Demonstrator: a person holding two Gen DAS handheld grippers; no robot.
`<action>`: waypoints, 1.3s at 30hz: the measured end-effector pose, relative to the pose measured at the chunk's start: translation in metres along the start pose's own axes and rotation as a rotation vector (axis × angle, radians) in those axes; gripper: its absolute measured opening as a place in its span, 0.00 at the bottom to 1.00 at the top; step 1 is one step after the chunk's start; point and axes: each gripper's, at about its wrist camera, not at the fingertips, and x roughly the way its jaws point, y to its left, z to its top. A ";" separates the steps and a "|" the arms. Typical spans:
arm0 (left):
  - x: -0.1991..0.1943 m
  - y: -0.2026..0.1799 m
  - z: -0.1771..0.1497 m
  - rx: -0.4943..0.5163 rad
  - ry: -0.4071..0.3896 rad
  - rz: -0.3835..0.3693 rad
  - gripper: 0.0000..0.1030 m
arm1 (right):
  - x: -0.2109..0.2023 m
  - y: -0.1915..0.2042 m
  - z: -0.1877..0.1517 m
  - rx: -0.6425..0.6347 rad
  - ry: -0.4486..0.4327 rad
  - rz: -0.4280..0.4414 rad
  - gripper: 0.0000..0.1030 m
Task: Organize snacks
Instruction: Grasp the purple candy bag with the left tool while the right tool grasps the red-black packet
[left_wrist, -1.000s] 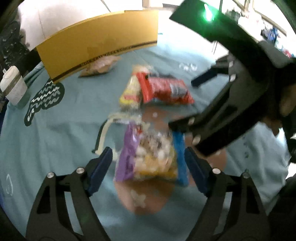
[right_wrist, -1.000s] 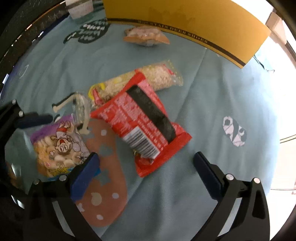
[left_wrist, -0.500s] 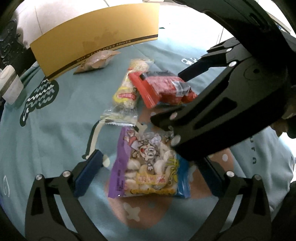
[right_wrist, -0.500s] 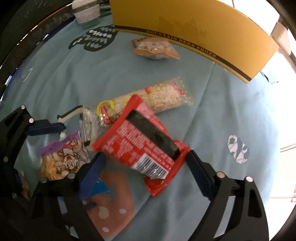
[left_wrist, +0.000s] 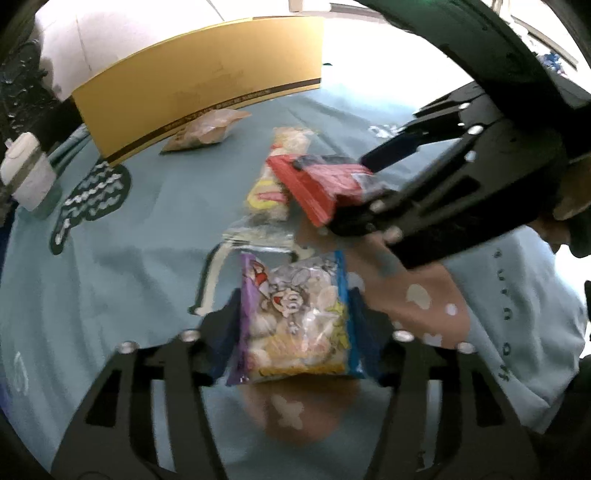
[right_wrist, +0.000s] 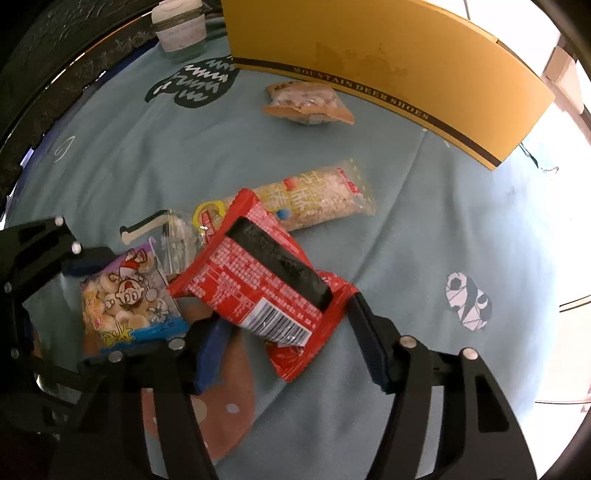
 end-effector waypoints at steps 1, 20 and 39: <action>-0.003 0.004 -0.002 -0.023 0.009 0.010 0.77 | -0.001 0.001 -0.003 -0.007 0.012 0.006 0.82; -0.017 0.047 0.002 -0.125 -0.021 0.047 0.57 | -0.005 -0.003 0.008 -0.191 0.107 0.066 0.65; -0.021 0.041 -0.001 -0.161 -0.033 0.097 0.81 | -0.011 0.028 -0.010 -0.411 0.128 0.106 0.82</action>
